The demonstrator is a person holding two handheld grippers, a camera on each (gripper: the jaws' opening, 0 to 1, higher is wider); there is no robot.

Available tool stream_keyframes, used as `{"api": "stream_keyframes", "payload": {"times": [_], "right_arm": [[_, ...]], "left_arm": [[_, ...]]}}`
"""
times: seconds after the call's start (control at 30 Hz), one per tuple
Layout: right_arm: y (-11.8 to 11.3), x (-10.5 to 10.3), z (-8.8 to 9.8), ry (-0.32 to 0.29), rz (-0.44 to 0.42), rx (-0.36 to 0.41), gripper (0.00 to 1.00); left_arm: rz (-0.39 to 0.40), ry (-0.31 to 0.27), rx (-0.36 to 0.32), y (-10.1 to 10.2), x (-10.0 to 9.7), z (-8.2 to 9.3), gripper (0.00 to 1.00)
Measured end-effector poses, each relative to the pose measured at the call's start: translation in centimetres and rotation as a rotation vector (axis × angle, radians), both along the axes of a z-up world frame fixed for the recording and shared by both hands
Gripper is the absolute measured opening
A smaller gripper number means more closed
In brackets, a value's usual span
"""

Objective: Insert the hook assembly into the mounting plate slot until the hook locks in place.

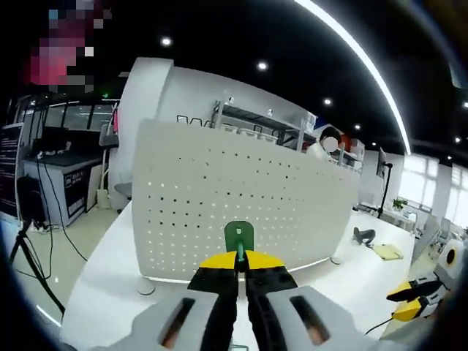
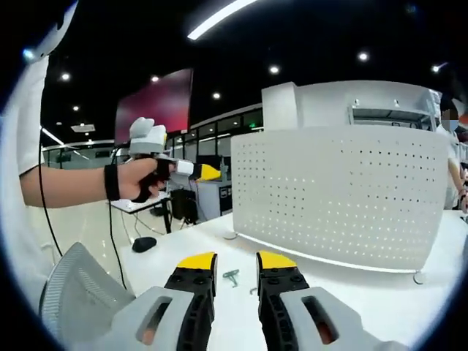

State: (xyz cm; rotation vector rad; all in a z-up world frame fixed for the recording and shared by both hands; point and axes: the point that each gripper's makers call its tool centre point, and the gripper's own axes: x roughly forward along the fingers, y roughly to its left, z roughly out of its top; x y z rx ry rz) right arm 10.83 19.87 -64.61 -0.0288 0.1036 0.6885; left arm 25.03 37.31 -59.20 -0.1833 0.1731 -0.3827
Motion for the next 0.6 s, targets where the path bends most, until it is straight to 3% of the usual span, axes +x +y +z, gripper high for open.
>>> {"api": "stream_keyframes", "payload": {"times": [0.6], "right_arm": [[-0.4, 0.3, 0.1, -0.005, -0.003, 0.022, 0.24]], "left_arm": [[0.107, -0.012, 0.058, 3.0, 3.9, 1.8, 0.02]]}}
